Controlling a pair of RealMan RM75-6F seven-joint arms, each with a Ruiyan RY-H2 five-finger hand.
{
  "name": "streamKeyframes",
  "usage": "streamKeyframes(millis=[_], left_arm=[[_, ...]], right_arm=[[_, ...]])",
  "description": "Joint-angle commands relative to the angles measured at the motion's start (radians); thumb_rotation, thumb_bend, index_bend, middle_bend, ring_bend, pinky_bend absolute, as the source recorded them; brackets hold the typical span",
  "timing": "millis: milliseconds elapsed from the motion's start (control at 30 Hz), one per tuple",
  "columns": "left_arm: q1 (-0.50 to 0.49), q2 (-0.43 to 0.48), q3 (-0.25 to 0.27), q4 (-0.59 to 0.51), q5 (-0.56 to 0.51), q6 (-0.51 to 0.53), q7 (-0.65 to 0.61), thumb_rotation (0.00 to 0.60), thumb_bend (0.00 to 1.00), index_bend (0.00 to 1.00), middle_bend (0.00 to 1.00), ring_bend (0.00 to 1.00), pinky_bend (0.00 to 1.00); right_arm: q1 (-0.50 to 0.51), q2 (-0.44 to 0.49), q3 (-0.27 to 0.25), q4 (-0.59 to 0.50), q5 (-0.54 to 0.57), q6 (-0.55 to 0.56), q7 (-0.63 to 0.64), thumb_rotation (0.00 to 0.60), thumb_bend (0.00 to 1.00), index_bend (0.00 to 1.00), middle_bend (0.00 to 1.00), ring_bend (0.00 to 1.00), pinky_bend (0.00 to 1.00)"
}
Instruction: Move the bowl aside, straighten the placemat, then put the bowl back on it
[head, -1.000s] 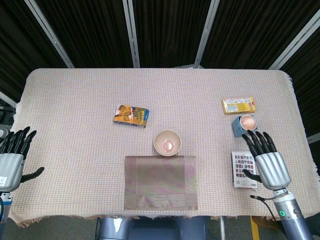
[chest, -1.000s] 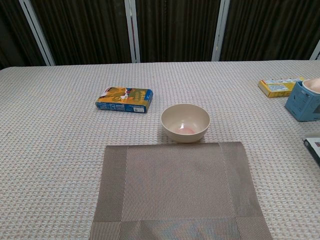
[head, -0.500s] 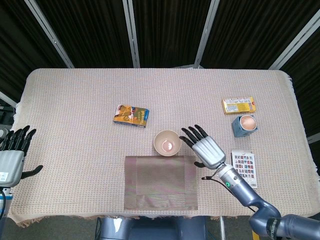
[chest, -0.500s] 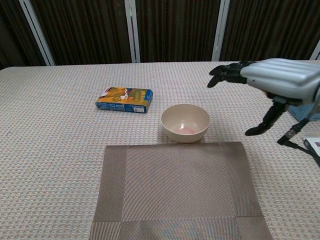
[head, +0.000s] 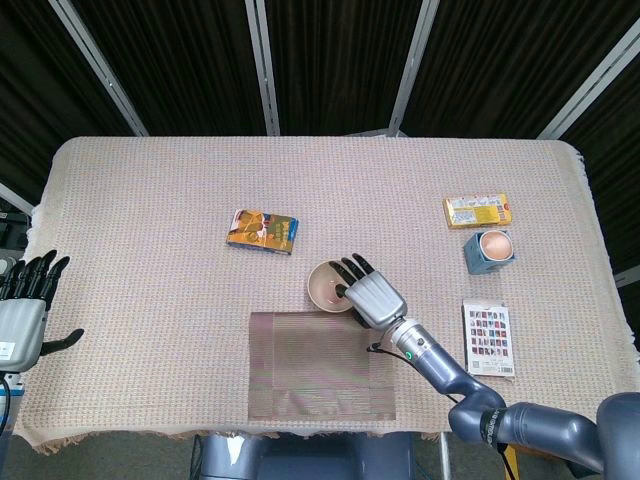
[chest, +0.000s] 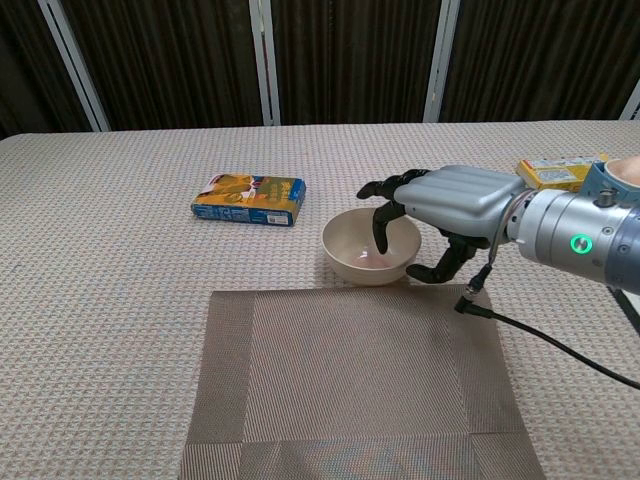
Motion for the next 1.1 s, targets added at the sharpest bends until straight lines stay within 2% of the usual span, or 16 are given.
streamKeyframes(millis=[33,100,300,467,533,600,767,1000,1100], left_arm=[[0.000,0.002,-0.001,0.002,-0.002,-0.001,-0.005,0.600,0.00,0.00,0.00,0.00,0.00],[0.000,0.002,-0.001,0.003,-0.002,-0.001,-0.006,0.600,0.00,0.00,0.00,0.00,0.00],[0.000,0.003,0.001,0.001,0.004,0.000,-0.008,0.600,0.00,0.00,0.00,0.00,0.00],[0.003,0.004,0.002,-0.002,0.005,0.004,-0.009,0.600,0.00,0.00,0.00,0.00,0.00],[0.004,0.004,0.003,-0.002,0.007,0.006,-0.008,0.600,0.00,0.00,0.00,0.00,0.00],[0.004,0.004,0.003,-0.003,0.008,0.006,-0.009,0.600,0.00,0.00,0.00,0.00,0.00],[0.005,0.005,0.004,-0.005,0.011,0.008,-0.010,0.600,0.00,0.00,0.00,0.00,0.00],[0.008,0.008,0.008,-0.016,0.026,0.016,-0.014,0.600,0.00,0.00,0.00,0.00,0.00],[0.010,0.011,0.010,-0.023,0.035,0.024,-0.015,0.600,0.00,0.00,0.00,0.00,0.00]], right_arm=[[0.009,-0.021,-0.010,0.017,0.017,-0.003,-0.020,0.600,0.38,0.55,0.00,0.00,0.00],[0.010,-0.025,-0.013,0.019,0.021,-0.003,-0.023,0.600,0.39,0.57,0.00,0.00,0.00],[0.010,-0.039,-0.016,0.031,0.012,0.028,-0.020,0.600,0.42,0.74,0.00,0.00,0.00],[-0.006,-0.028,-0.006,0.024,-0.021,0.087,0.031,0.600,0.44,0.76,0.00,0.00,0.00],[-0.016,-0.011,0.000,0.017,-0.038,0.116,0.063,0.600,0.44,0.73,0.00,0.00,0.00],[-0.031,0.015,0.005,0.007,-0.055,0.148,0.096,0.600,0.44,0.69,0.00,0.00,0.00],[-0.079,0.107,-0.003,-0.022,-0.097,0.219,0.170,0.600,0.44,0.68,0.00,0.00,0.00],[-0.188,0.276,-0.074,-0.058,-0.170,0.325,0.278,0.600,0.44,0.67,0.00,0.00,0.00],[-0.256,0.347,-0.120,-0.072,-0.208,0.394,0.353,0.600,0.44,0.66,0.00,0.00,0.00]])
